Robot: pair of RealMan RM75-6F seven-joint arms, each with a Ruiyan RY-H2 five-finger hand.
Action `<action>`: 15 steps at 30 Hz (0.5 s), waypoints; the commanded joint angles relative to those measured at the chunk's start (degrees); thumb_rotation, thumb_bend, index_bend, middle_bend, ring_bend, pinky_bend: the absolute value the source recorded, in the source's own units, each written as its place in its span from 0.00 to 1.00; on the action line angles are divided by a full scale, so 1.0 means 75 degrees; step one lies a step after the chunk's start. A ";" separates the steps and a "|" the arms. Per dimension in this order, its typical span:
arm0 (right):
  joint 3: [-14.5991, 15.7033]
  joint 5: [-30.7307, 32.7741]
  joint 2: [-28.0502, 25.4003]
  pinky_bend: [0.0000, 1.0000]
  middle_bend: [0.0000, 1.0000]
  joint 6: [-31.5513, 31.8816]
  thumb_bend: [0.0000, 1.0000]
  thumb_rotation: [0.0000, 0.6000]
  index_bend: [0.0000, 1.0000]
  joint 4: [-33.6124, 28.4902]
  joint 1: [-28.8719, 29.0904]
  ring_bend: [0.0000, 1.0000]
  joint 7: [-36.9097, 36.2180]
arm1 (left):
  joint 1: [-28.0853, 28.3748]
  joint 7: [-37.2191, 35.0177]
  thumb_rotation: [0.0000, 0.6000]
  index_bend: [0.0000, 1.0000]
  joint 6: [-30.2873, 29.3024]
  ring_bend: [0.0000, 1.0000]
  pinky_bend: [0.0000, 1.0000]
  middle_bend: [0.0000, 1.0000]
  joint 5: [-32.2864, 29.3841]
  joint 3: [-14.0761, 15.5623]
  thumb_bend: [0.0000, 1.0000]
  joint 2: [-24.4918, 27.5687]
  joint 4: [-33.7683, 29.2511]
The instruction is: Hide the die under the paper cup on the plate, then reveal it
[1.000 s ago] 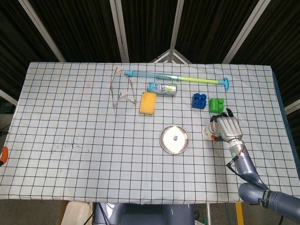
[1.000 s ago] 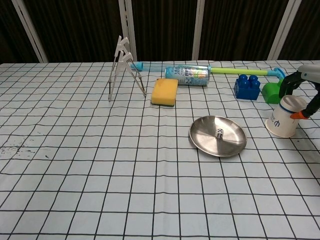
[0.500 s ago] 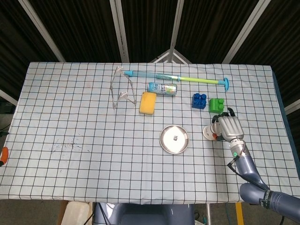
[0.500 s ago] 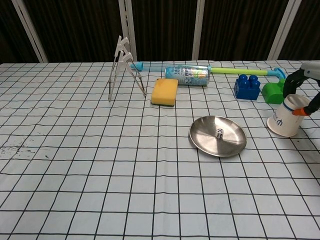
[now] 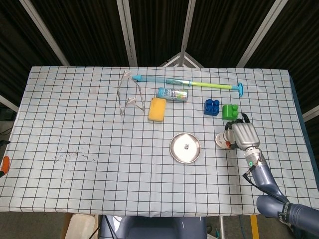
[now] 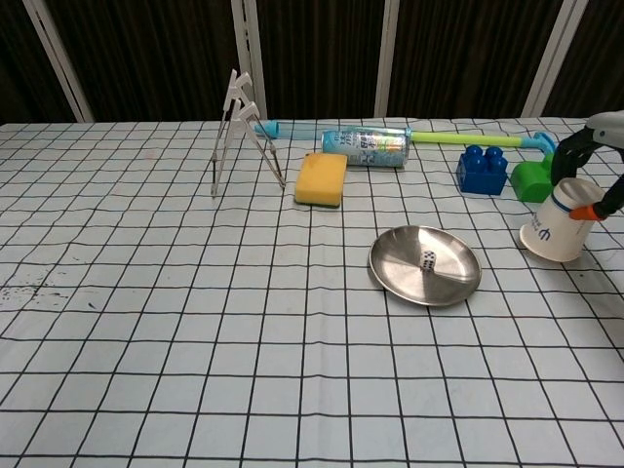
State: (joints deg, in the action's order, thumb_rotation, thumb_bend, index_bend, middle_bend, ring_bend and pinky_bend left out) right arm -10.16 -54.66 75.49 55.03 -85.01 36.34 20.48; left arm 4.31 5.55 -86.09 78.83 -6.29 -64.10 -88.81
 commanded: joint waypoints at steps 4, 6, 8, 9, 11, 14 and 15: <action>-0.0151 0.0079 -0.0215 0.00 0.46 0.0086 0.40 1.00 0.48 -0.0748 0.0265 0.25 0.0561 | -0.0020 -0.0073 1.00 0.29 -0.0026 0.00 0.12 0.00 0.0008 -0.0002 0.70 0.0032 -0.0006; -0.0196 0.0214 -0.0242 0.00 0.46 0.0021 0.40 1.00 0.48 -0.0990 0.0337 0.25 0.0636 | -0.0026 -0.0107 1.00 0.29 -0.0034 0.00 0.12 0.00 0.0009 -0.0006 0.70 0.0043 -0.0002; -0.0202 0.0310 -0.0212 0.00 0.46 -0.0008 0.40 1.00 0.48 -0.1263 0.0453 0.25 0.0838 | -0.0030 -0.0160 1.00 0.29 -0.0030 0.00 0.12 0.00 0.0003 -0.0011 0.70 0.0058 0.0007; -0.0166 0.0339 -0.0158 0.00 0.46 -0.0019 0.40 1.00 0.48 -0.1363 0.0516 0.25 0.0985 | -0.0030 -0.0182 1.00 0.29 -0.0025 0.00 0.12 0.00 0.0003 -0.0012 0.70 0.0065 0.0014; -0.0128 0.0415 -0.0056 0.00 0.46 -0.0041 0.40 1.00 0.48 -0.1487 0.0599 0.25 0.1144 | -0.0028 -0.0213 1.00 0.29 -0.0015 0.00 0.12 0.00 0.0008 -0.0009 0.70 0.0075 0.0020; -0.0108 0.0536 0.0176 0.00 0.46 -0.0105 0.40 1.00 0.48 -0.1616 0.0741 0.25 0.1279 | -0.0028 -0.0255 1.00 0.29 -0.0016 0.00 0.12 0.00 0.0021 -0.0011 0.70 0.0087 0.0032; -0.0097 0.0565 0.0280 0.00 0.46 -0.0129 0.40 1.00 0.48 -0.1618 0.0806 0.25 0.1342 | -0.0030 -0.0269 1.00 0.29 -0.0019 0.00 0.12 0.00 0.0026 -0.0009 0.70 0.0092 0.0033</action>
State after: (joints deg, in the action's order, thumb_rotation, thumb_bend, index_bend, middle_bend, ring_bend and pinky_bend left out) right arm -11.07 -51.00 76.60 54.45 -96.73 41.59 29.74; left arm 4.09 3.55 -86.23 79.00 -6.36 -63.42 -88.57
